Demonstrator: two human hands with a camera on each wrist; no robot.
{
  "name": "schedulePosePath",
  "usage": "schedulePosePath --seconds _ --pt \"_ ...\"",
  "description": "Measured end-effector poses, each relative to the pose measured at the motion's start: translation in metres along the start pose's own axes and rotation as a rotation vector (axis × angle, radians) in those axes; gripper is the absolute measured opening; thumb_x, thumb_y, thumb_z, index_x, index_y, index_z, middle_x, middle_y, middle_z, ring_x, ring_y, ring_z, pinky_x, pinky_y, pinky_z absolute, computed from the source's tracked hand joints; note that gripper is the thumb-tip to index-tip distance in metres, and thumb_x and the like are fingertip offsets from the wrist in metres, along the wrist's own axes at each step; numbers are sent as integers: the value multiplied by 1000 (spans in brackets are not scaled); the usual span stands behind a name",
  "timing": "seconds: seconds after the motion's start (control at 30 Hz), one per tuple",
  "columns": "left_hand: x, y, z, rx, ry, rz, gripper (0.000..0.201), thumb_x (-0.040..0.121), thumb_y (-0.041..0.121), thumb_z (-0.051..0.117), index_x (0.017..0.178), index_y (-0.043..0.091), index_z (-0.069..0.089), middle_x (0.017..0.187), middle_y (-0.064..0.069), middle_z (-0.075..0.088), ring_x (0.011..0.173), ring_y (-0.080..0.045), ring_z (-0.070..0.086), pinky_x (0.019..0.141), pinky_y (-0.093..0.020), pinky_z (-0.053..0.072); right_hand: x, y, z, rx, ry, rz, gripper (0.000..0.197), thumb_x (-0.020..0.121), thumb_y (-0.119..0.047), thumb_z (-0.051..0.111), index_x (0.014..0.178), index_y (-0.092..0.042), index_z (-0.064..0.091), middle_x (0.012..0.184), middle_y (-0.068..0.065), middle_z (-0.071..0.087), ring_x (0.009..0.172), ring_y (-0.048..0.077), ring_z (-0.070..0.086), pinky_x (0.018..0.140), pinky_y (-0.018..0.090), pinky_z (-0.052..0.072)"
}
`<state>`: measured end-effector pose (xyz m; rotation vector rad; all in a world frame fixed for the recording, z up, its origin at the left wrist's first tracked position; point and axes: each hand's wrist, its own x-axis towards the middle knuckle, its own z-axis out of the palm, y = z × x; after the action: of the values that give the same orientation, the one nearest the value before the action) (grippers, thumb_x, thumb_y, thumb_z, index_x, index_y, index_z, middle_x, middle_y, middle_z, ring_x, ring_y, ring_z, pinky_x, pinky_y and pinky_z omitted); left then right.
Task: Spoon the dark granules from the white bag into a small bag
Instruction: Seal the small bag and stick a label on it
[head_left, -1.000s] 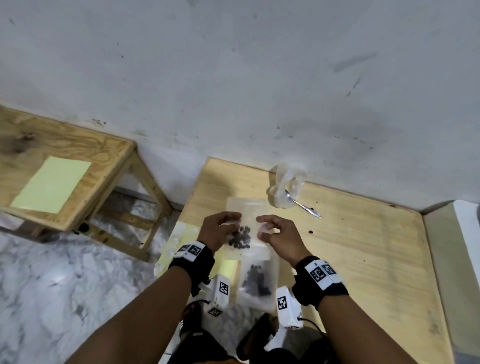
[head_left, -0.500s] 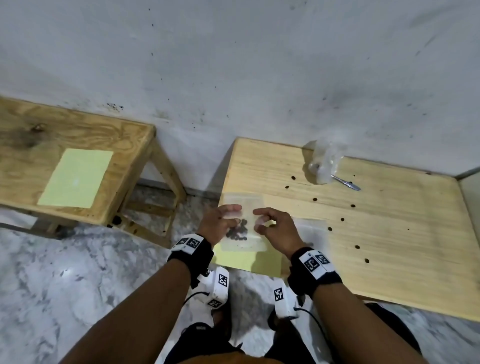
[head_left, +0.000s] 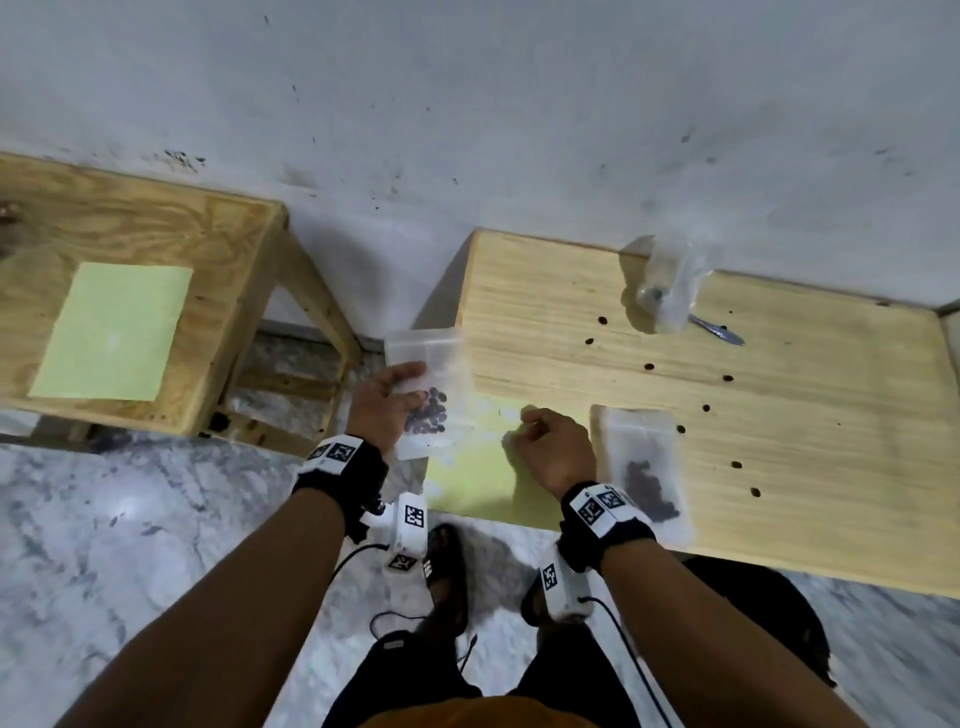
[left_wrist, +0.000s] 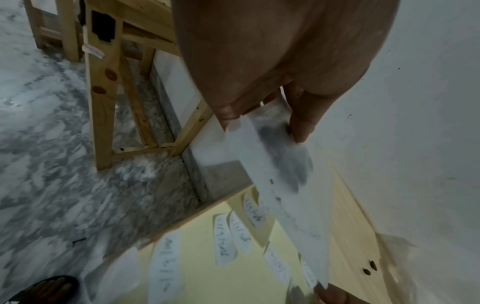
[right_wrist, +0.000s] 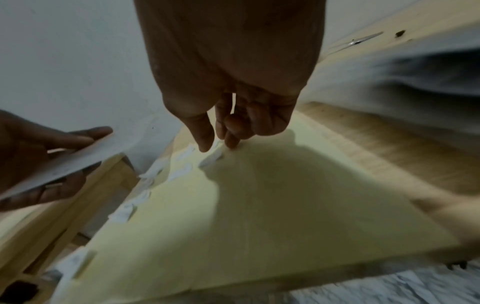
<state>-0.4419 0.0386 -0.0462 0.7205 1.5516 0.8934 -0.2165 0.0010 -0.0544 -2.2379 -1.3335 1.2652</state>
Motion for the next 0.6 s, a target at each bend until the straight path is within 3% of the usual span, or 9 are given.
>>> schedulePosePath --seconds 0.1,0.2,0.37,0.5,0.6 --pt "3 -3 -3 17 -3 8 40 82 -17 57 111 9 68 120 -19 64 78 -22 64 48 -15 47 0 -6 9 -55 52 1 33 74 -38 68 106 -34 67 95 -15 70 93 14 63 87 29 50" --pt "4 -1 -4 32 9 22 39 82 -19 56 108 8 66 112 -10 63 64 -1 65 51 -13 48 -1 -8 14 -61 127 -9 27 77 -40 71 102 -31 67 86 -14 68 87 15 62 82 30 51" --pt "1 1 -5 50 -5 16 39 83 -17 57 108 9 68 106 -2 64 59 4 63 50 -13 48 3 -12 15 86 198 93 17 81 -42 73 88 -26 70 80 -11 69 84 19 66 79 30 53" --pt "-1 3 -4 85 -19 30 32 84 -7 64 105 15 72 105 0 69 83 -13 67 64 -21 52 13 -14 13 104 157 81 8 83 -29 68 85 -24 74 87 -8 73 88 20 67 77 31 54" --pt "-2 2 -4 122 4 54 23 86 3 68 103 17 74 106 0 71 91 -16 66 62 -17 45 15 -14 10 143 114 40 8 87 -28 64 88 -22 70 90 -10 71 90 18 66 75 30 49"
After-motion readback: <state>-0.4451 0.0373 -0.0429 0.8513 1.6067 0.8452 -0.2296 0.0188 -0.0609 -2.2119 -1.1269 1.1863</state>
